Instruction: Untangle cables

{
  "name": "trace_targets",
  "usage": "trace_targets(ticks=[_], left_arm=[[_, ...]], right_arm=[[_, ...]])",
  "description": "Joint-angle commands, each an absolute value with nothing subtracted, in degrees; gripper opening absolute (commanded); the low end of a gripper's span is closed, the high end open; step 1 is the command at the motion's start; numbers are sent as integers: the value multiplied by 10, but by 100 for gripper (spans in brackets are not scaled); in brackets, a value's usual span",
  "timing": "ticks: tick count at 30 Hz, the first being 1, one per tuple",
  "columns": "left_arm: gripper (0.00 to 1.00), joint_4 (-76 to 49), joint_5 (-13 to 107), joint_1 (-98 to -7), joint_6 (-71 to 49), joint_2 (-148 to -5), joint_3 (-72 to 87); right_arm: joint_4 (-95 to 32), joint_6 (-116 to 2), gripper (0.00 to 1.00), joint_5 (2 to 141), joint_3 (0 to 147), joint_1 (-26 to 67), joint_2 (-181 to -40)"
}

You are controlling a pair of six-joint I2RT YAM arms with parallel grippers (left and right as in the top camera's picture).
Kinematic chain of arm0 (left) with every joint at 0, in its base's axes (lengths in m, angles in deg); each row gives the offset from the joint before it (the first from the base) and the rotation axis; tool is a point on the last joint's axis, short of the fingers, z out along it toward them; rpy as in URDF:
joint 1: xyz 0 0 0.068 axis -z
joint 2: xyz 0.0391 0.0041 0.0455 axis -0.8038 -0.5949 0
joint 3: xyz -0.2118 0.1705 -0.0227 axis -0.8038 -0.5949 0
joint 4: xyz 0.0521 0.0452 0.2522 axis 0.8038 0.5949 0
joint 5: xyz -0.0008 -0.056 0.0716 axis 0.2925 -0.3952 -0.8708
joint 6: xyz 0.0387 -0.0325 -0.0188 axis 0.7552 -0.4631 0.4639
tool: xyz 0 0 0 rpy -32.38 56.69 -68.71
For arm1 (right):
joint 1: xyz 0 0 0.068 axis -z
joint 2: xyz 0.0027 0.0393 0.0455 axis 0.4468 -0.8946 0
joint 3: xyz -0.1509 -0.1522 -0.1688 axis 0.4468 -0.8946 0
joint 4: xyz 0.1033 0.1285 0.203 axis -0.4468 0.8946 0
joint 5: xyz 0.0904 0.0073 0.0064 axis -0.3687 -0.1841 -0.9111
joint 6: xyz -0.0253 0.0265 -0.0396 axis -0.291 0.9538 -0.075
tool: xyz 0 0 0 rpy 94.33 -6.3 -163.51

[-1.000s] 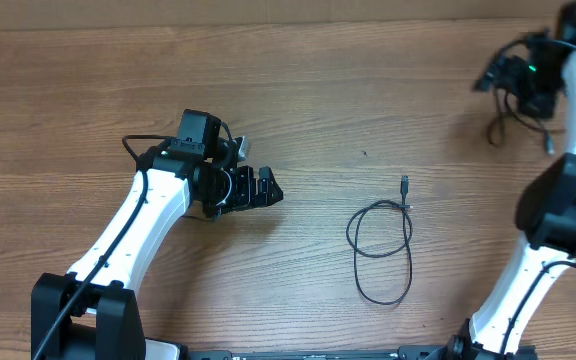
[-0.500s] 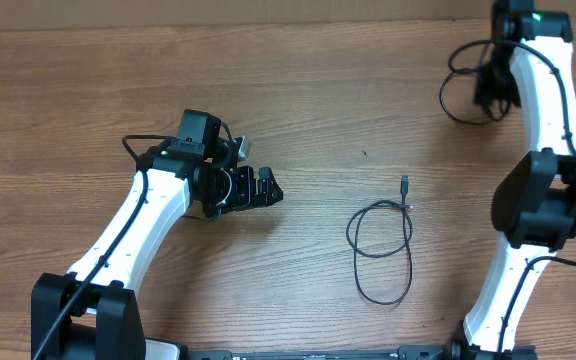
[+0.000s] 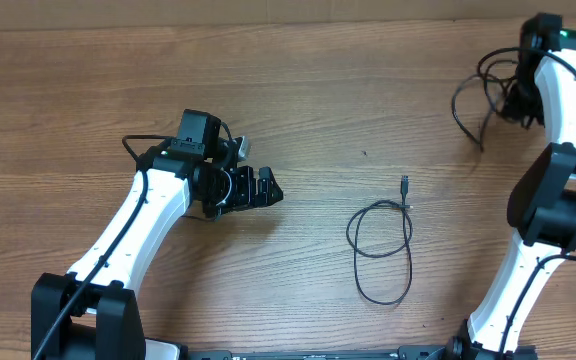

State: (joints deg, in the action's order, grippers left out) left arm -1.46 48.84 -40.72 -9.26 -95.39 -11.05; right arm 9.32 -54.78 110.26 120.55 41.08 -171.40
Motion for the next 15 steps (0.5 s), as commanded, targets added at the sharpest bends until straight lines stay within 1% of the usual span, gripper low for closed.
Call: trace_targets(ticks=[1, 3, 6, 10, 12, 15], left_arm=[[100, -15, 487, -404, -94, -959, -109], [100, -15, 487, -404, -94, -959, -109], [99, -15, 487, -404, -94, -959, -109], [100, -15, 487, -404, -94, -959, -109], [100, -15, 487, -404, -94, -959, -109], [100, -15, 487, -404, -94, -959, -109]], right_arm=[[58, -522, 100, 930, 1206, 417, -1714], [60, -546, 100, 883, 1206, 417, -1714], [66, -584, 100, 910, 1206, 417, -1714], [99, -477, 100, 1016, 1231, 420, -1712], [110, -475, 100, 1030, 1263, 420, -1712], [146, -469, 100, 1095, 1347, 420, -1711]])
